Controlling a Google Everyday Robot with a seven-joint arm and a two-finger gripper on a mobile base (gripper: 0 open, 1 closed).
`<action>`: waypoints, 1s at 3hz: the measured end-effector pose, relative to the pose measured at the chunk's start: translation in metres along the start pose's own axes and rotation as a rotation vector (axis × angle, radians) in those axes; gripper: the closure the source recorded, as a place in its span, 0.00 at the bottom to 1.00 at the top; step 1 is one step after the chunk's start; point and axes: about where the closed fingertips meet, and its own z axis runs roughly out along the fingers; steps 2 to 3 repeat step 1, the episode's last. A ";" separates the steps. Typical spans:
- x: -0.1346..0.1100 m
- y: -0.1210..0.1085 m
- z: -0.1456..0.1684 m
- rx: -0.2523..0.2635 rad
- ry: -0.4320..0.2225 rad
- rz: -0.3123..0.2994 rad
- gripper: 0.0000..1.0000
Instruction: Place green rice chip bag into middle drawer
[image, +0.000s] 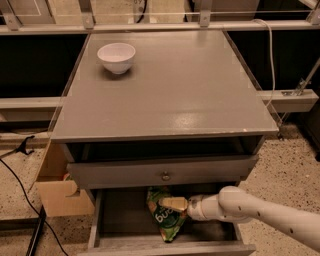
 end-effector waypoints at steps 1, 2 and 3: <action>0.000 0.000 0.000 0.000 0.000 0.000 0.00; 0.000 0.000 0.000 0.000 0.000 0.000 0.00; 0.000 0.000 0.000 0.000 0.000 0.000 0.00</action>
Offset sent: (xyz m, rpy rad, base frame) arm 0.0000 0.0000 0.0000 0.0000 0.0000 0.0000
